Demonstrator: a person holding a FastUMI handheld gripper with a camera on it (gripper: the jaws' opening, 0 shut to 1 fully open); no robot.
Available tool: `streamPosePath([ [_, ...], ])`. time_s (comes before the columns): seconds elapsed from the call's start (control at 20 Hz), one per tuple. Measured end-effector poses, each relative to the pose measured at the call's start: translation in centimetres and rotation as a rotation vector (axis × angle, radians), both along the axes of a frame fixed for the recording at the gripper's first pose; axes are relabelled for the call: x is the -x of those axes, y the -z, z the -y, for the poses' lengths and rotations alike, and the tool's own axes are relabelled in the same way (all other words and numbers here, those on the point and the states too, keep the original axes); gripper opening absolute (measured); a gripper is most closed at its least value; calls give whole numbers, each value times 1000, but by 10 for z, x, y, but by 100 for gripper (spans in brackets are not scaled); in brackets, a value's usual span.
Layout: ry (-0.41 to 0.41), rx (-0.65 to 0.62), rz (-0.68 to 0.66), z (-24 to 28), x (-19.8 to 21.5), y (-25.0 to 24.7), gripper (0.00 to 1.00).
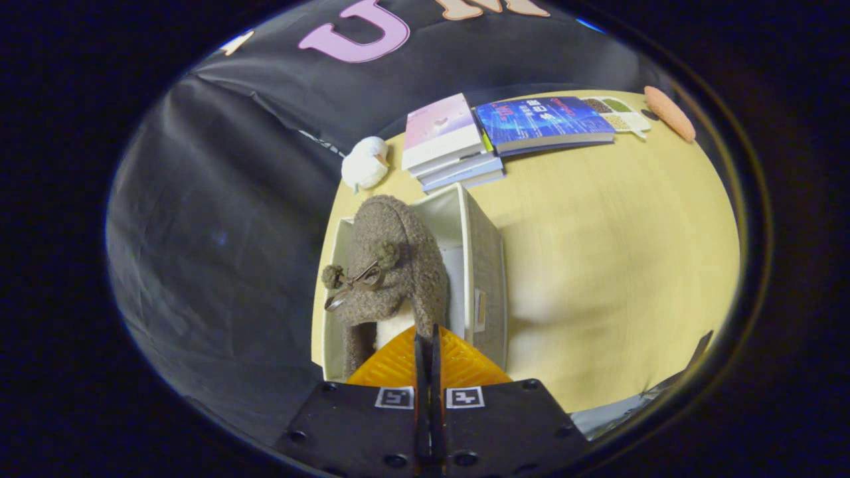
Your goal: Open the storage box then place both shoes into the box .Put the left shoe in first, then the right shoe, with the right side of both shoes facing outward in a uniform manner.
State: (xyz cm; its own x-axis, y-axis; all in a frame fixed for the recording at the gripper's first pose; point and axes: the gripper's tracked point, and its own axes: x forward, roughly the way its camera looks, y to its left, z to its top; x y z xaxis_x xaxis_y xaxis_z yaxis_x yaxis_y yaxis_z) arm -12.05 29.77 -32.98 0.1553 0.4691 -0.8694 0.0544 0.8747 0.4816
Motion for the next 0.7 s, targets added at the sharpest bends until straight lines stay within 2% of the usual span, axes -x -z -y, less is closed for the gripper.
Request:
streamPosePath([
  [0.7, 43, 219, -3, -10, 11, 30, 4],
])
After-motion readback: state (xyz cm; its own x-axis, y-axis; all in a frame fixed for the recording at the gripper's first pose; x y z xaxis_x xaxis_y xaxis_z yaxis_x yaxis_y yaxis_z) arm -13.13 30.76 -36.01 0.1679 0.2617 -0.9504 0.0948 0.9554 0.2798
